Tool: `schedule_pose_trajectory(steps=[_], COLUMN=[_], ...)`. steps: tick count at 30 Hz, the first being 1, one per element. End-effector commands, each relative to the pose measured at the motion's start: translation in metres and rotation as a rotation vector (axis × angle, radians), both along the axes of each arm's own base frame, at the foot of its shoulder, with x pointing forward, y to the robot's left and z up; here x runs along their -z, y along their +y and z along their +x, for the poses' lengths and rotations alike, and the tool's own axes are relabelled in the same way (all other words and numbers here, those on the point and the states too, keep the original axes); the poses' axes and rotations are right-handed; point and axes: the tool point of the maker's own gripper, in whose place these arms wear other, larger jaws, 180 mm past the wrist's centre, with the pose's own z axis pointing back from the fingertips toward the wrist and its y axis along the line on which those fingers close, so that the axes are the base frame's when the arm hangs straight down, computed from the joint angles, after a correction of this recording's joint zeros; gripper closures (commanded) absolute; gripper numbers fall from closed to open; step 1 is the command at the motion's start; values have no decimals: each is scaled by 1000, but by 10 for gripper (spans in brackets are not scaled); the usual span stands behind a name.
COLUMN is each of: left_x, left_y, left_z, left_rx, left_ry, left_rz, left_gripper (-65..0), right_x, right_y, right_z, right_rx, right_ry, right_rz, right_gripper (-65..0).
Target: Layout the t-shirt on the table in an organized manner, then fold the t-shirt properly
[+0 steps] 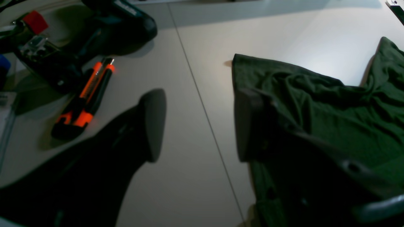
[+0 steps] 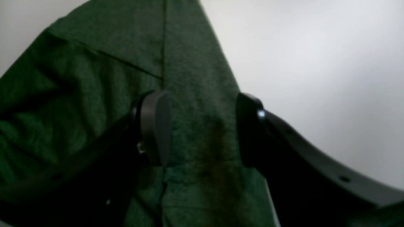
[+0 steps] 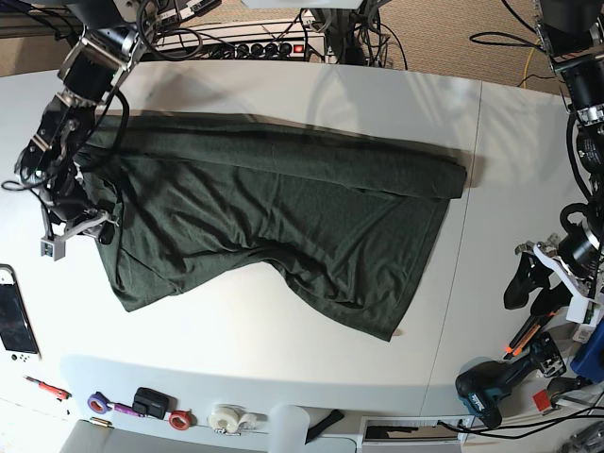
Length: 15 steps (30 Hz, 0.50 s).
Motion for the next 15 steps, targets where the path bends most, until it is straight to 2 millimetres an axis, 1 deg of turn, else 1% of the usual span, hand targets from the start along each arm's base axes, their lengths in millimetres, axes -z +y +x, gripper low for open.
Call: schedule_pose_trajectory(steps=[1, 2, 4, 5, 8, 9, 13, 15], left_x=[-22, -21, -21, -21, -21, -21, -21, -21], left_y=[5, 5, 6, 6, 6, 6, 6, 6], left_z=[6, 6, 6, 6, 6, 6, 6, 6], left_rx=[-3, -3, -4, -4, -4, -4, -4, -4], left_ry=[-65, -63, -63, -63, -63, -63, -63, -63], left_rz=[-1, -1, -2, -2, -3, -2, -2, -2], left_gripper=[-326, -320, -319, -319, -319, -319, -319, -319], right_x=[-23, -24, -26, -29, -38, -42, -54, -52], right_y=[-8, -8, -7, -4, 14, 17, 17, 15], right_z=[10, 8, 3, 0, -12, -17, -37, -46], right_rx=[-1, -1, -4, -16, -112, -130, -156, -156], right_ry=[-56, -46, -22, -13, 10, 12, 2, 12], right_rz=[-17, -14, -6, 7, 9, -13, -147, -182], right_gripper=[-319, -311, -254, -242, -242, -242, -242, -245])
